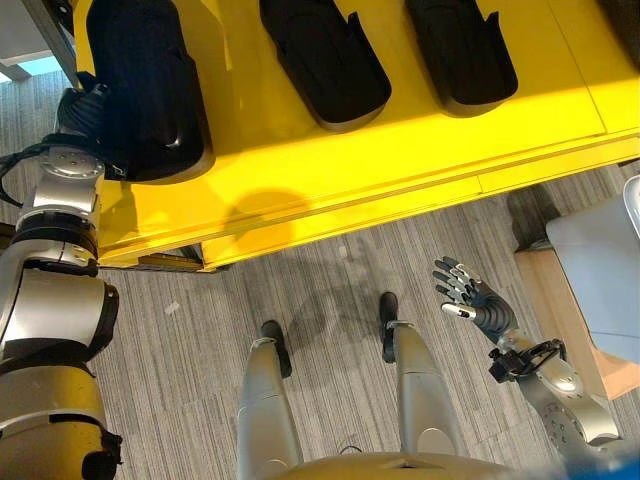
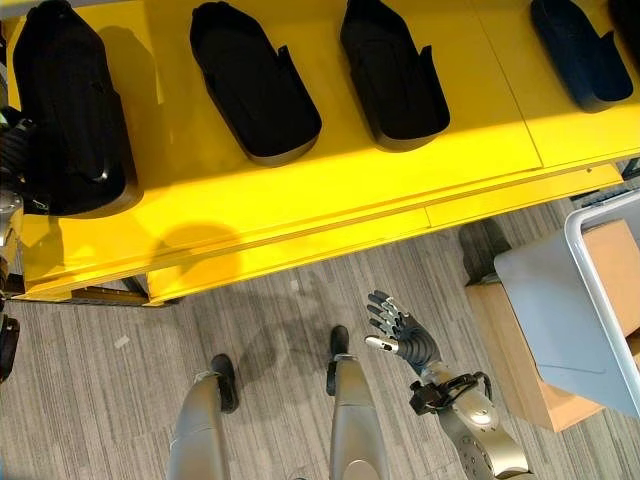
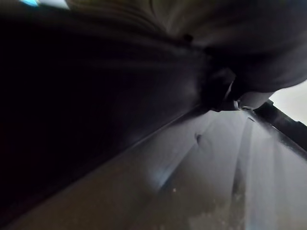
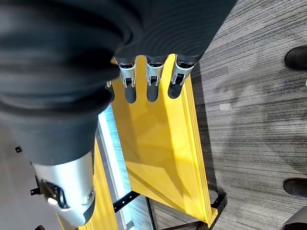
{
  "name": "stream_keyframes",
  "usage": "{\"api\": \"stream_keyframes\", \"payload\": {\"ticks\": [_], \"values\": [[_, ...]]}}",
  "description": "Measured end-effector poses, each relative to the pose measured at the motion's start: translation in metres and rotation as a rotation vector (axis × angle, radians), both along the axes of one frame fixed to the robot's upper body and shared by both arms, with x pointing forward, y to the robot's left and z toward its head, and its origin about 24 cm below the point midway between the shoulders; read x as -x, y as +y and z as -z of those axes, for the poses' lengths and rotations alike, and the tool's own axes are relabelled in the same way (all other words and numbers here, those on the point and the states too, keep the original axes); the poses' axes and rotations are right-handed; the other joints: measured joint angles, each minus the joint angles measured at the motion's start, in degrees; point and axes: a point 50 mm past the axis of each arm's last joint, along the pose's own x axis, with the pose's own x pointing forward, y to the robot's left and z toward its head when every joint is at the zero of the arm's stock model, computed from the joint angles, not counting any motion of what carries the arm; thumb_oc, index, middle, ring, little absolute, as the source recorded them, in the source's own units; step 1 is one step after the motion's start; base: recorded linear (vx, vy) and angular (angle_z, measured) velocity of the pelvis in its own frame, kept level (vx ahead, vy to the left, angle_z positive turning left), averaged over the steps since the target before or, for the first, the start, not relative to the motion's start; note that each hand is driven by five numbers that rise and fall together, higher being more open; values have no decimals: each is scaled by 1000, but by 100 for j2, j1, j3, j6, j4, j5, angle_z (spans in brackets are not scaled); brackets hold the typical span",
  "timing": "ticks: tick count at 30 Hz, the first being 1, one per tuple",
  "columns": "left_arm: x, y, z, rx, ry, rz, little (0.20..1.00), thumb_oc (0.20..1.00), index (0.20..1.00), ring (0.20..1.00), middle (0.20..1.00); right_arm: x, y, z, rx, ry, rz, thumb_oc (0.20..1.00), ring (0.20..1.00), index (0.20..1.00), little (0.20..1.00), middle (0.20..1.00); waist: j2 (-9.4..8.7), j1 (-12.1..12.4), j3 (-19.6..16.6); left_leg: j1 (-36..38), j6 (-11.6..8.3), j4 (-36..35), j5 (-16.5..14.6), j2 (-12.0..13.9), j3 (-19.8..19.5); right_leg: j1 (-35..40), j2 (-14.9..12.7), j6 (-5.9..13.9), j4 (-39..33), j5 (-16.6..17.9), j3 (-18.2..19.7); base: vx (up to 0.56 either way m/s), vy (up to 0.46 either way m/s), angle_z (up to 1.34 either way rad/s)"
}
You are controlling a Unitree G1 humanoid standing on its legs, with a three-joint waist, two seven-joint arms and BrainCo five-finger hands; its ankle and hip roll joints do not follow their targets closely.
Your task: Move parts from the plastic box to the shelf.
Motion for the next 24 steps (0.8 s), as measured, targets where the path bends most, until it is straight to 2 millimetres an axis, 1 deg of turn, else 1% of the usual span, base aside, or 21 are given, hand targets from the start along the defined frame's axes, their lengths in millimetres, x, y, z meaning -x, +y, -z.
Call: {"api": "stream_keyframes", "payload": {"ticks": [8, 13, 14, 15, 16, 24], "values": [[1, 2, 0, 20, -13, -7, 200, 200, 200, 200, 200, 1, -10, -2, 31, 6, 16, 1000, 1000, 1000, 1000, 1000, 0, -1, 0, -8, -1, 3, 0, 8, 0, -25, 6, -10, 28, -14, 0, 0, 0, 0], [2, 3, 0, 26, -16, -10, 200, 200, 200, 200, 200, 1, -11, -2, 38, 7, 15, 1000, 1000, 1000, 1000, 1000, 0, -2, 0, -9, -2, 7, -1, 16, 1, -31, 12, -13, 34, -16, 0, 0, 0, 0], [2, 3, 0, 26, -16, -10, 263, 263, 263, 263, 263, 1, -11, -2, 38, 7, 15, 1000, 1000, 1000, 1000, 1000, 0, -1, 0, -9, -3, 10, -1, 17, 1, -33, 13, -16, 40, -18, 0, 0, 0, 0], [2, 3, 0, 27, -17, -10, 887, 887, 887, 887, 887, 1, -11, -2, 38, 7, 15, 1000, 1000, 1000, 1000, 1000, 0, -1, 0, -12, -5, 17, -4, 18, 1, -36, 13, -17, 46, -20, 2, 0, 0, 0], [2, 3, 0, 27, -18, -10, 1000, 1000, 1000, 1000, 1000, 1, -11, -2, 38, 7, 15, 1000, 1000, 1000, 1000, 1000, 0, -1, 0, -17, -7, 25, -5, 19, 1, -45, 13, -17, 54, -21, 4, 0, 0, 0], [3, 4, 1, 40, -14, -16, 1000, 1000, 1000, 1000, 1000, 2, -11, -1, 38, 11, 16, 1000, 1000, 1000, 1000, 1000, -2, 7, -1, -29, -20, 76, -20, 37, -3, -83, 19, -40, 123, -75, 10, 0, 0, 0]]}}
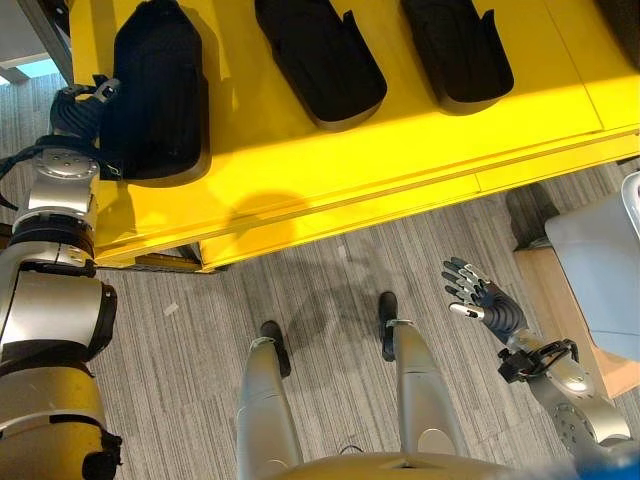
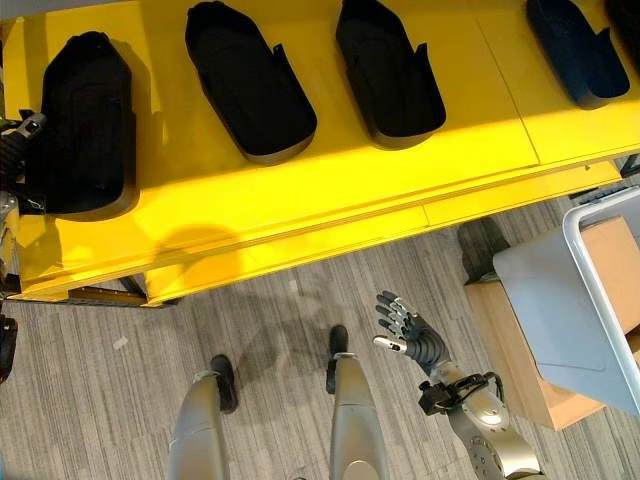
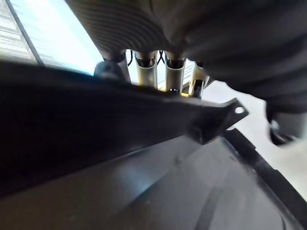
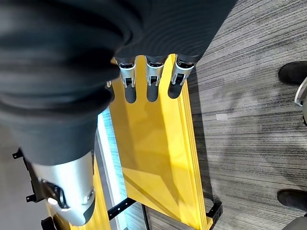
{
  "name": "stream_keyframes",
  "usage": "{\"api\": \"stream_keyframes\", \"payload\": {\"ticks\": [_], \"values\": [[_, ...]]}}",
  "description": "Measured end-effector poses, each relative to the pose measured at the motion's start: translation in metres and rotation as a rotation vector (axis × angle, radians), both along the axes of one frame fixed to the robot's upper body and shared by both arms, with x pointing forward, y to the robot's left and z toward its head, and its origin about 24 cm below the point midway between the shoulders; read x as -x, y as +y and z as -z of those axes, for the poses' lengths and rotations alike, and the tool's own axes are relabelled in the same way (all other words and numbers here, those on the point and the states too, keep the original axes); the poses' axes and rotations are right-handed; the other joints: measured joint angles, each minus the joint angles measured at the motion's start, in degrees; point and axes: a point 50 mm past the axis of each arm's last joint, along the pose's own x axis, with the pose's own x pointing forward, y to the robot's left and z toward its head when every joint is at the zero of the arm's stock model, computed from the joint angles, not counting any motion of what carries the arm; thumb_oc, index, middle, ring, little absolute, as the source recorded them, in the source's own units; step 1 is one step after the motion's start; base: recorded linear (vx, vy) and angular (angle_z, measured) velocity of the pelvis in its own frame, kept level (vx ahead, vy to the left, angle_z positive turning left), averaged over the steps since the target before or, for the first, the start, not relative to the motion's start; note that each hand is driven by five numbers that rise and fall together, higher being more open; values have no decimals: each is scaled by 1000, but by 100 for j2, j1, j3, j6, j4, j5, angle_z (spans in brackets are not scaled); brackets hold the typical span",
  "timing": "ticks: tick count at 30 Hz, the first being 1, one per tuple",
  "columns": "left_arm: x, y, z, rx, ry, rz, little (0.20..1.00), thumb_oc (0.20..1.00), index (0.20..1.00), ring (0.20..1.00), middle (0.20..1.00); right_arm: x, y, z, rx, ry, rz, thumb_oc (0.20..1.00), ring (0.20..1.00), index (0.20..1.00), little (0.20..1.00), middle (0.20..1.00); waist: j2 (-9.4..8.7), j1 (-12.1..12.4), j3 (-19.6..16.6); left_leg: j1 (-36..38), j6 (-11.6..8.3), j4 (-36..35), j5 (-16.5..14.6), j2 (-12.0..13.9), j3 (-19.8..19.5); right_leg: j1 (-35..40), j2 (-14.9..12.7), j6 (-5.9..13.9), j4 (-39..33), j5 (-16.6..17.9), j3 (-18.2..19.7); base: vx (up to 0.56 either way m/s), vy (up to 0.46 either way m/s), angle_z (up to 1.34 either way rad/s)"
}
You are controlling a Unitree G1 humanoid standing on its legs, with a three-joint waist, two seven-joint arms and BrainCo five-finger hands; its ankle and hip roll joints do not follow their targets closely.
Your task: Move parts from the plastic box to the shelf.
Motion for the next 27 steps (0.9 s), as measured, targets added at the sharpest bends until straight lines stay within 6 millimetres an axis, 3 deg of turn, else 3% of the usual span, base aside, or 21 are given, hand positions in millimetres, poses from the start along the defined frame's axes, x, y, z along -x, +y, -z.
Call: {"api": "stream_keyframes", "payload": {"ticks": [12, 14, 18, 24, 27], "values": [[5, 8, 3, 91, -19, 11, 1000, 1000, 1000, 1000, 1000, 4, -1, 4, 1, 22, 4, 1000, 1000, 1000, 1000, 1000, 5, 26, -2, 61, -17, 1, 11, 3, -3, 11, -6, -19, 136, -33, 0, 0, 0, 0], [17, 22, 15, 85, 26, -29, 1000, 1000, 1000, 1000, 1000, 5, -1, 5, 1, 28, 7, 1000, 1000, 1000, 1000, 1000, 3, 12, -1, 261, -22, -70, 11, -2, 6, 164, -11, -32, 141, -98, 1, 7, -4, 2], [27, 27, 30, 78, 32, -16, 1000, 1000, 1000, 1000, 1000, 2, -1, 2, 1, 15, 3, 1000, 1000, 1000, 1000, 1000, 40, 63, 15, 541, -89, -282, 59, -10, 8, 342, 0, -42, 158, -149, -10, -20, -11, 1], [32, 15, 53, 96, 7, 88, 1000, 1000, 1000, 1000, 1000, -2, 1, -1, 35, -17, -10, 1000, 1000, 1000, 1000, 1000, 194, 136, 121, 913, -151, -514, 109, -62, -32, 607, -38, -77, 254, -313, -38, -35, -9, 7], [69, -23, 77, 13, -25, 330, 1000, 1000, 1000, 1000, 1000, -2, -5, -5, 26, -38, 34, 1000, 1000, 1000, 1000, 1000, 332, 331, 183, 1283, -173, -714, 133, -116, -47, 946, -97, -44, 212, -417, -81, -7, -16, 17]]}}
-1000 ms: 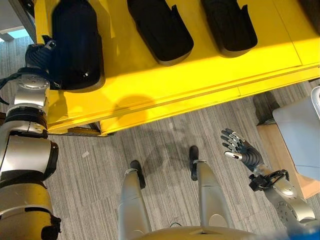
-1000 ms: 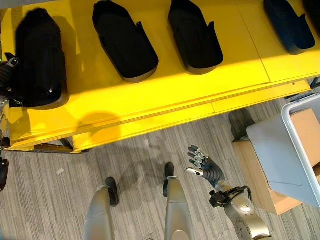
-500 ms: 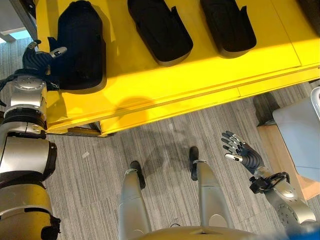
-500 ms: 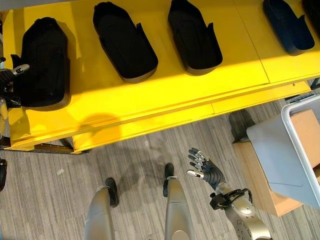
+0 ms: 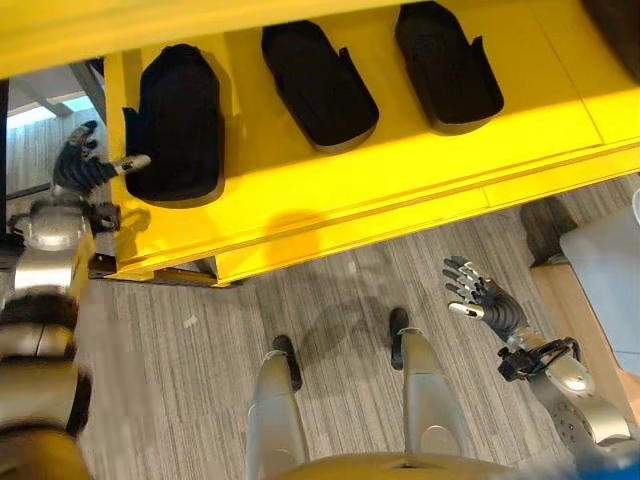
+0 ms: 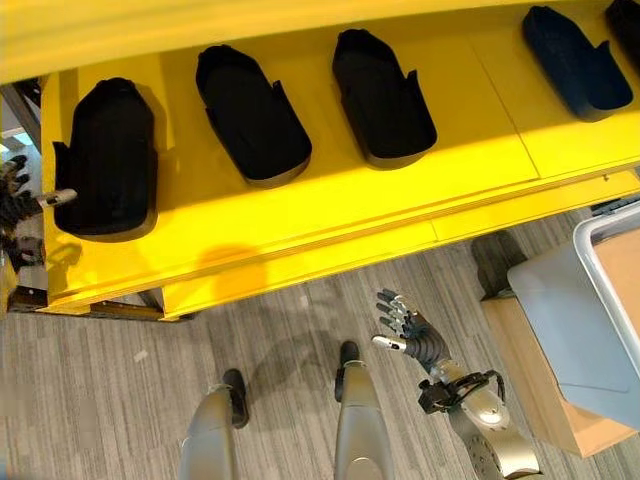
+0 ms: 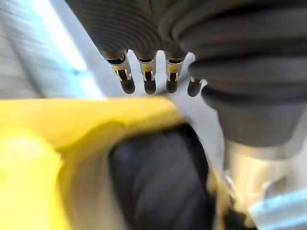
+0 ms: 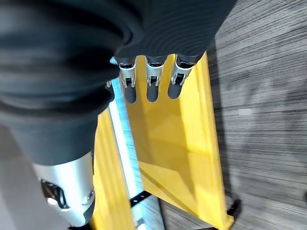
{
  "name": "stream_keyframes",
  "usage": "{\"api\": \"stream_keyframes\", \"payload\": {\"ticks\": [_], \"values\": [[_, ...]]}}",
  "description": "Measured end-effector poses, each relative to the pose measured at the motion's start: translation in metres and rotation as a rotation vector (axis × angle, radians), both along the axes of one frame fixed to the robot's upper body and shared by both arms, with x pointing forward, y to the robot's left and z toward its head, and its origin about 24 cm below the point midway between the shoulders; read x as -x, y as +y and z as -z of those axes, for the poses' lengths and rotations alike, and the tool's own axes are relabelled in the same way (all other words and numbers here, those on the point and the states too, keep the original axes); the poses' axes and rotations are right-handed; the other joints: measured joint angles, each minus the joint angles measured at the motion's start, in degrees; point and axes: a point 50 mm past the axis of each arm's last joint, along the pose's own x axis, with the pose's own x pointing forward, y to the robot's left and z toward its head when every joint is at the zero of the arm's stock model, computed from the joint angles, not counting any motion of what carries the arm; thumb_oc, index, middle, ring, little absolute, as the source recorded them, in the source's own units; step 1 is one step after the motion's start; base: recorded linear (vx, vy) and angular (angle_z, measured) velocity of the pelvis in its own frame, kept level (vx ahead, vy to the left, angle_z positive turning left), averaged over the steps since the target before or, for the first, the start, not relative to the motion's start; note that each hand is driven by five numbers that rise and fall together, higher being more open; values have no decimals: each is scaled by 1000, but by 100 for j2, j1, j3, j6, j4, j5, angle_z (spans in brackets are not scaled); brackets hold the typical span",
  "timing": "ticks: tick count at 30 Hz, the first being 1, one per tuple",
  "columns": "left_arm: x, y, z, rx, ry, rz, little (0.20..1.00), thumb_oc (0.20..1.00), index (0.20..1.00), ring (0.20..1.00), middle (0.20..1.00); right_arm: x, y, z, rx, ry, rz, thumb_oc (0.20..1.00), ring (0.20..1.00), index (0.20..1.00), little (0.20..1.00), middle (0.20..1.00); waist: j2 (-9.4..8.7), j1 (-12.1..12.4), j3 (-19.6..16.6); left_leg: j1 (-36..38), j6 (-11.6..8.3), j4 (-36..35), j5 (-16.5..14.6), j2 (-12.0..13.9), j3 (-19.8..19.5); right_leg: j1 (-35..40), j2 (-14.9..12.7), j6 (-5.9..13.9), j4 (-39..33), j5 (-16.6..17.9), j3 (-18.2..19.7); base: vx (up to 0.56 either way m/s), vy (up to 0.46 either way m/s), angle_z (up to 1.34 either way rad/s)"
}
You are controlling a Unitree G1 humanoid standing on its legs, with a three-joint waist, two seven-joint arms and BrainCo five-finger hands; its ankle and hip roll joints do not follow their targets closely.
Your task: Move parts from the plastic box to the shelf.
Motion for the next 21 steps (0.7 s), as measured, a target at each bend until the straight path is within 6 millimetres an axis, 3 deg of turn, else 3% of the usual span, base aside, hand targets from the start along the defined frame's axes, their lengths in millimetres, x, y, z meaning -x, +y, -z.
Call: {"api": "stream_keyframes", "payload": {"ticks": [1, 4, 8, 12, 21], "values": [[10, -6, -3, -6, -34, 35, 1000, 1000, 1000, 1000, 1000, -3, -2, -5, 9, -30, 8, 1000, 1000, 1000, 1000, 1000, 73, 158, 26, 31, -6, -16, -9, -10, -53, 55, -7, -33, 17, -79, -38, -1, -19, 22], [40, -20, -8, 23, -163, 85, 1000, 1000, 1000, 1000, 1000, -4, -12, -11, 42, -57, 43, 1000, 1000, 1000, 1000, 1000, 117, 185, 46, 145, -12, -69, -2, -73, -97, 203, -75, 2, 31, -80, -107, 14, -14, 14], [86, -45, 22, -12, -186, 37, 1000, 1000, 1000, 1000, 1000, -2, -11, -12, 29, -72, 52, 1000, 1000, 1000, 1000, 1000, 109, 360, 49, 669, -8, -342, -5, -82, -124, 798, -93, 35, -272, -131, -244, 29, -29, 10], [85, -47, 16, -224, -173, 27, 1000, 1000, 1000, 1000, 1000, -5, -10, -18, 27, -97, 43, 1000, 1000, 1000, 1000, 1000, 96, 526, 45, 954, -3, -608, 85, -105, -150, 1092, -94, 33, -442, -129, -302, 34, -29, 9], [86, -63, 17, -596, -170, 30, 1000, 1000, 1000, 1000, 1000, -4, -9, -22, 25, -118, 60, 1000, 1000, 1000, 1000, 1000, 62, 456, 28, 1485, -52, -1057, 221, -115, -138, 1690, -77, 114, -937, 29, -452, 39, -30, 2]]}}
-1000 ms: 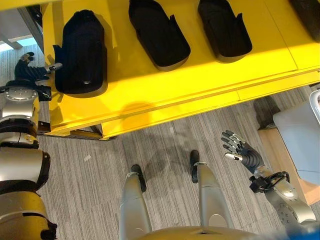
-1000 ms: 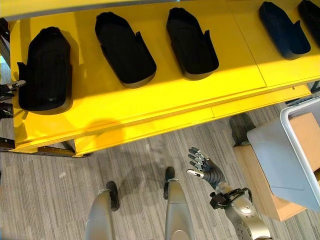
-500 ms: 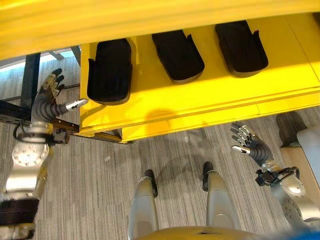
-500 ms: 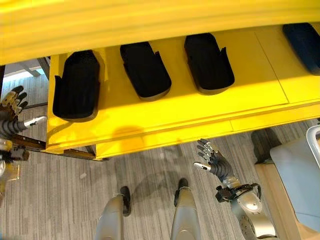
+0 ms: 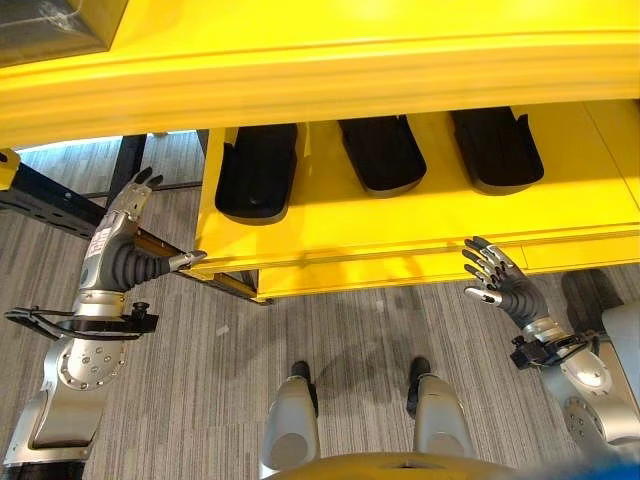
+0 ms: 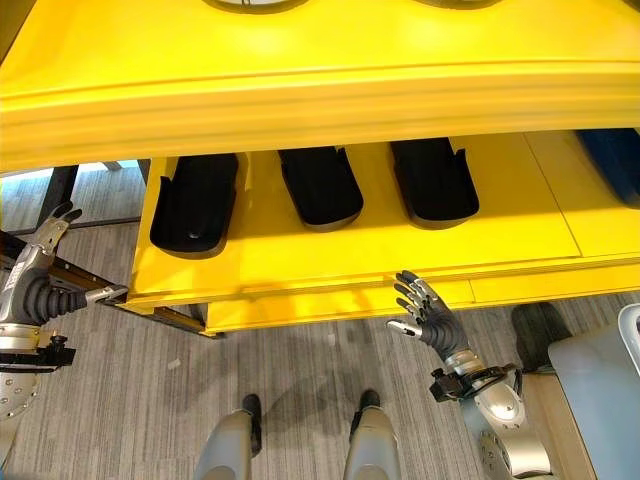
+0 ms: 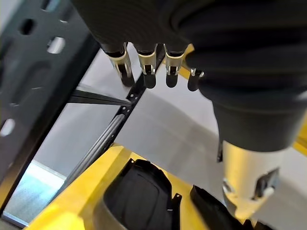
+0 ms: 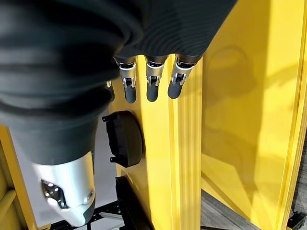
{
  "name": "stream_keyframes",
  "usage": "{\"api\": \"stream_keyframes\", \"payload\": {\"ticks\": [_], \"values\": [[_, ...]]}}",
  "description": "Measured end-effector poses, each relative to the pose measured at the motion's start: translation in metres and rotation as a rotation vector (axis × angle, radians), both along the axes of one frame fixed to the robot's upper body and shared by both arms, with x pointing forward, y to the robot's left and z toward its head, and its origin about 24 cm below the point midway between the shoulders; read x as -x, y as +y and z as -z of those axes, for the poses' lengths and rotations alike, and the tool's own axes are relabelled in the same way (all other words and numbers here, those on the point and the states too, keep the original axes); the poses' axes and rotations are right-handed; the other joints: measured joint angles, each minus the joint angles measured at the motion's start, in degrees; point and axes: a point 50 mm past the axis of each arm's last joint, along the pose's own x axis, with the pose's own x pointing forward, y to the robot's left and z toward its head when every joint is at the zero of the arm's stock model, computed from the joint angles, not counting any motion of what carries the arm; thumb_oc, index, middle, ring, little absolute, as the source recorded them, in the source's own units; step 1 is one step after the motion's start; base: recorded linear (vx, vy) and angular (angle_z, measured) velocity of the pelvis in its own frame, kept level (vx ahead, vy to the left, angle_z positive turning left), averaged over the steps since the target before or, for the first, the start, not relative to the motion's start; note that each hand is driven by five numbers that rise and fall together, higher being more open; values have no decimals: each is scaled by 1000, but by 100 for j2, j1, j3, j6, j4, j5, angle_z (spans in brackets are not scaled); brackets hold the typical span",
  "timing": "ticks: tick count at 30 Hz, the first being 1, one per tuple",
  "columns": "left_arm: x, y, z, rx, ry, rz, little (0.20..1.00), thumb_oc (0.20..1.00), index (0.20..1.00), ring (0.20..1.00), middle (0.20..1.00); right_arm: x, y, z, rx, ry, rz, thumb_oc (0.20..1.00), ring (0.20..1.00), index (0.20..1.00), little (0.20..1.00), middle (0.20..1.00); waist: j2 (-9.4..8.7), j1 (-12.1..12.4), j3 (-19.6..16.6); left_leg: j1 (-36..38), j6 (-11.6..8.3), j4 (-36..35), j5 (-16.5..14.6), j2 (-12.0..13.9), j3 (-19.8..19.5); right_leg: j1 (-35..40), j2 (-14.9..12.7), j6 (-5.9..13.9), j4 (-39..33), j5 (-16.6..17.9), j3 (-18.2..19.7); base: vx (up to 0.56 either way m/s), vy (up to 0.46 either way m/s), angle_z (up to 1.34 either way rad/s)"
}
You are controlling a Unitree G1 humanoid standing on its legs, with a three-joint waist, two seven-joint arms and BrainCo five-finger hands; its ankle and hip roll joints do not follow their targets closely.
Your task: Move parts from the plastic box to the shelf.
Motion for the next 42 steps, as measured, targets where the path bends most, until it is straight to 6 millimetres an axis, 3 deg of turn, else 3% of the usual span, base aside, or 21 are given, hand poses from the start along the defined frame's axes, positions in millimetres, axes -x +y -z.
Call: {"api": "stream_keyframes", "payload": {"ticks": [5, 11, 13, 16, 22, 25, 33, 37, 42], "values": [[-7, -24, 3, -216, 24, 114, 1000, 1000, 1000, 1000, 1000, 2, -1, 1, -1, 0, 19, 1000, 1000, 1000, 1000, 1000, -76, -30, -98, 323, -6, -242, 51, -15, 6, 356, 8, 25, -274, 48, -91, 52, -29, 3], [-11, -42, 4, -321, -7, 190, 1000, 1000, 1000, 1000, 1000, 0, 2, -7, -7, -46, 23, 1000, 1000, 1000, 1000, 1000, -131, -126, -229, 600, -9, -411, 59, -20, 36, 616, 19, 48, -446, 73, -101, 48, -24, -1], [-14, -58, 12, -350, 4, 263, 1000, 1000, 1000, 1000, 1000, 1, 3, -6, -8, -43, 31, 1000, 1000, 1000, 1000, 1000, -142, -164, -361, 680, -8, -457, 58, -22, 52, 700, 26, 54, -509, 76, -101, 33, -9, -2], [-14, -62, 14, -373, 4, 282, 1000, 1000, 1000, 1000, 1000, 1, 3, -6, -8, -46, 40, 1000, 1000, 1000, 1000, 1000, -152, -264, -377, 687, -8, -457, 58, -17, 55, 699, 34, 50, -506, 81, -95, 11, -3, -1], [-20, -62, 14, -402, -4, 274, 1000, 1000, 1000, 1000, 1000, 1, 2, -6, 8, -46, 58, 1000, 1000, 1000, 1000, 1000, -145, -311, -397, 697, -8, -444, 58, -14, 83, 677, 36, 47, -506, 88, -62, 7, -1, -1], [-32, -53, 28, -362, 42, 201, 1000, 1000, 1000, 1000, 1000, 1, 3, -5, 19, -48, 67, 1000, 1000, 1000, 1000, 1000, -149, -322, -570, 680, -6, -452, 57, -9, 165, 589, 42, 50, -496, 93, 34, 19, 0, -11], [-47, -33, 64, -290, 196, 55, 1000, 1000, 1000, 1000, 1000, 1, 4, -4, 11, -46, 78, 1000, 1000, 1000, 1000, 1000, -187, -390, -597, 642, -6, -423, 57, 20, 214, 512, 80, 23, -491, 142, 102, 4, 4, -4], [-48, -27, 69, -280, 207, 11, 1000, 1000, 1000, 1000, 1000, 1, 4, -4, 10, -45, 81, 1000, 1000, 1000, 1000, 1000, -215, -451, -615, 629, -6, -409, 57, 42, 230, 488, 106, 11, -485, 149, 115, -1, 4, -3], [-71, -27, 66, -281, 198, -25, 1000, 1000, 1000, 1000, 1000, 0, 5, -4, 9, -46, 77, 1000, 1000, 1000, 1000, 1000, -219, -468, -618, 412, -1, -248, 51, 42, 215, 282, 101, 4, -350, 153, 151, -6, 2, 0]]}}
